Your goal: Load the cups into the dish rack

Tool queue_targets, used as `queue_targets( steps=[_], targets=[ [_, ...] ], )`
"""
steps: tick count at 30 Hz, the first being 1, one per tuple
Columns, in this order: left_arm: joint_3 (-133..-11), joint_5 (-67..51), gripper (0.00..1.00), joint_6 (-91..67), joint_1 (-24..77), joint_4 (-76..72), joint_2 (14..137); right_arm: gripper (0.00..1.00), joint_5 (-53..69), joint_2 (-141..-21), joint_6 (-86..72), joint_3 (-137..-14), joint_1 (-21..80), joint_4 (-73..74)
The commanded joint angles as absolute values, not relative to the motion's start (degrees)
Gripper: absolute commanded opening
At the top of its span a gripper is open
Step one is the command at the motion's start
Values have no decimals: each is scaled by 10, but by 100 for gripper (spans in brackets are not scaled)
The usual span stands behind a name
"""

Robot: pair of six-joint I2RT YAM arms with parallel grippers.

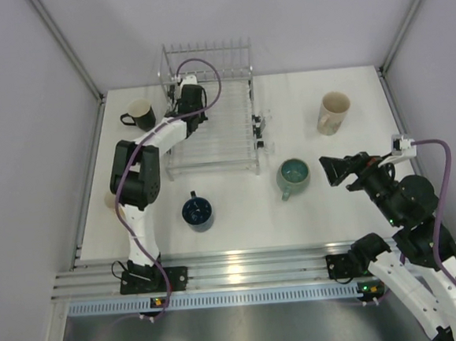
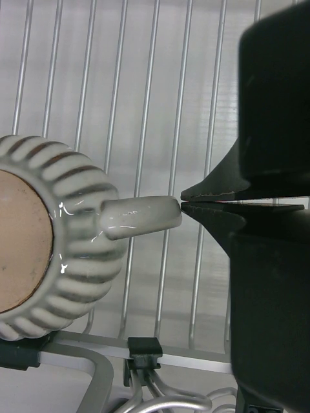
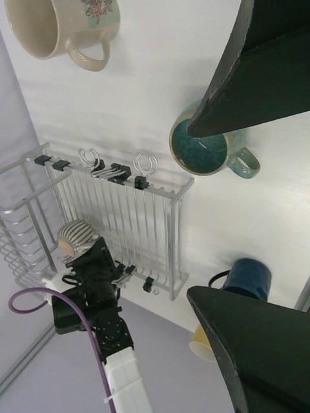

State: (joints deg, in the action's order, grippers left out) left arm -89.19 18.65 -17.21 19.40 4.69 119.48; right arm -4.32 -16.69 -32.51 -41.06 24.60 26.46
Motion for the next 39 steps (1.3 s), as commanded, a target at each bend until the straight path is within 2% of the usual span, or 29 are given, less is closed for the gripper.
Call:
queue_targets(
  steps=[1,5,11,15,18,21,23,26,29,33,35,39],
  targets=[
    [-900,180,2,-166,186,18,1186,100,-50,-175,-318,-428,251,258],
    [-846,127,5,-183,187,18,1147,99,-47,-175,-326,-418,250,251],
    [-747,64,21,-201,187,19,1069,99,-52,-195,-351,-410,251,257],
    [-696,38,27,-212,188,29,977,99,-120,-243,-381,-428,251,288],
    [-680,3,36,-222,188,47,918,97,-170,-292,-401,-448,251,315],
    [-654,-48,52,-237,188,47,858,92,-231,-353,-414,-495,250,344],
    [-643,-70,78,-248,188,47,820,87,-259,-387,-412,-524,250,355],
    [-620,-121,81,-269,187,47,782,81,-291,-450,-401,-572,249,351],
    [-587,-178,83,-302,188,24,757,80,-296,-503,-390,-609,232,339],
    [-545,-256,84,-329,188,13,741,79,-229,-576,-387,-634,165,309],
    [-533,-287,89,-344,187,13,728,79,-189,-603,-388,-642,128,302],
    [-507,-322,88,-361,188,8,698,77,-126,-684,-386,-658,43,290]
  ],
)
